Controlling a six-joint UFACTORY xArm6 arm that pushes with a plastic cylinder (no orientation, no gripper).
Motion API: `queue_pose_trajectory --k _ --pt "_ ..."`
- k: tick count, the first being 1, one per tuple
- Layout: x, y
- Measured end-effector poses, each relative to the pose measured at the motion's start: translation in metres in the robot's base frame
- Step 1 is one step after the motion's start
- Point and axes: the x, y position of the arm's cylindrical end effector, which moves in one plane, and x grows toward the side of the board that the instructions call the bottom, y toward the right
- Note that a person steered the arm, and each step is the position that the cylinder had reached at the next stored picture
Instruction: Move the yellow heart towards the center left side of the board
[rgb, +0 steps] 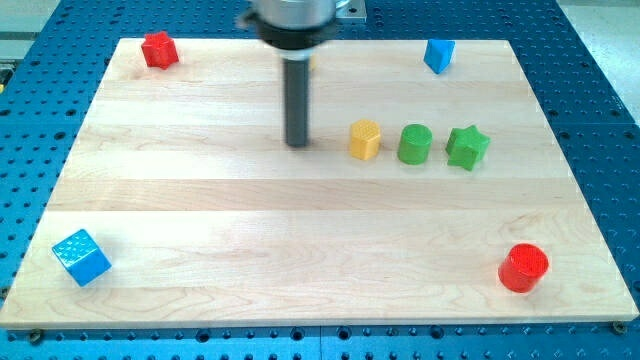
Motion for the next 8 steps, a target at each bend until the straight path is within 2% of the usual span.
queue_pose_trajectory --k 2,4,5,6,7,8 --pt "-0.078 0.057" --pt "-0.148 0.081" --pt "-0.16 0.028" --pt "-0.094 -0.041" --pt "-0.087 -0.069" --pt "-0.116 -0.056"
